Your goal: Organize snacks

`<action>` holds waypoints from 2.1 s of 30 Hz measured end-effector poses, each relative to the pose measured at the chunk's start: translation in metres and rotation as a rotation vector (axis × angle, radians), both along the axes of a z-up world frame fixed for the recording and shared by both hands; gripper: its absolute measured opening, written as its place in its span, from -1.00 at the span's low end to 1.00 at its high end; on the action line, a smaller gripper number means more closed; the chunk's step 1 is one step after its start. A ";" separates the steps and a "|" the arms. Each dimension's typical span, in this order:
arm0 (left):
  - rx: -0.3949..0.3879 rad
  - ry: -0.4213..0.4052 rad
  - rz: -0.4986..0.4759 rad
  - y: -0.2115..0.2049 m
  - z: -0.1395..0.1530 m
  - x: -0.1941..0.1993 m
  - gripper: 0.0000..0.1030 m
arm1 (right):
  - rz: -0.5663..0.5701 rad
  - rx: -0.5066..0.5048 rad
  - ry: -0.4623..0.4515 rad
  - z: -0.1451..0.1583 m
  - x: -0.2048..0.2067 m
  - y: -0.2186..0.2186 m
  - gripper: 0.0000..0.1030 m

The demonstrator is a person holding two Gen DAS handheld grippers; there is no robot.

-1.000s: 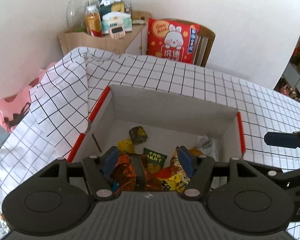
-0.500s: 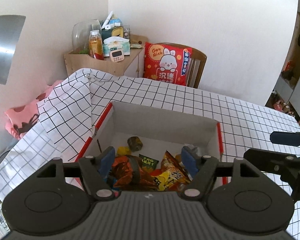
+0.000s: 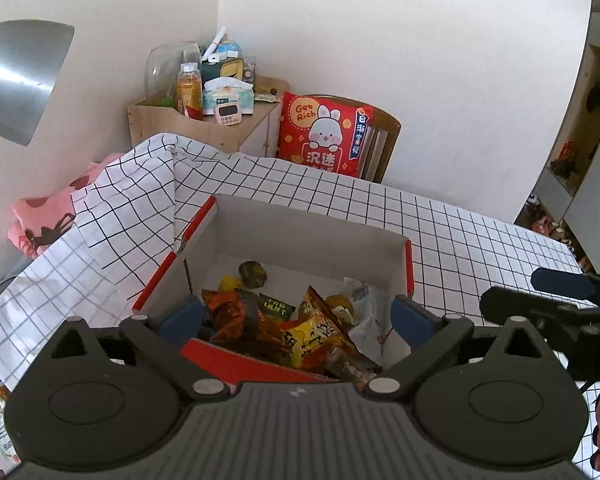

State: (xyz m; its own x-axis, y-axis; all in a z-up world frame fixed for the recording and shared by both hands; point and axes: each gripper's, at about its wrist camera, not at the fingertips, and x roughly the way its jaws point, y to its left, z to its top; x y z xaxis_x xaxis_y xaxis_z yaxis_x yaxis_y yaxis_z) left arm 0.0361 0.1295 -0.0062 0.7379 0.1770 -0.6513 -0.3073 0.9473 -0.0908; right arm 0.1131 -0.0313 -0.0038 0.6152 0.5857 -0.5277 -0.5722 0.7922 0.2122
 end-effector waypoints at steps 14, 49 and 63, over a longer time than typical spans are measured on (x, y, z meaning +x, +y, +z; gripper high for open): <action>0.032 -0.022 0.008 -0.015 0.005 -0.019 0.97 | -0.081 -0.044 -0.064 -0.004 -0.025 -0.009 0.99; 0.028 -0.053 -0.021 -0.022 0.012 -0.023 0.97 | -0.109 -0.018 -0.061 -0.002 -0.027 -0.015 0.99; 0.012 -0.064 -0.012 -0.020 0.016 -0.027 0.97 | -0.108 -0.017 -0.068 -0.002 -0.029 -0.014 0.99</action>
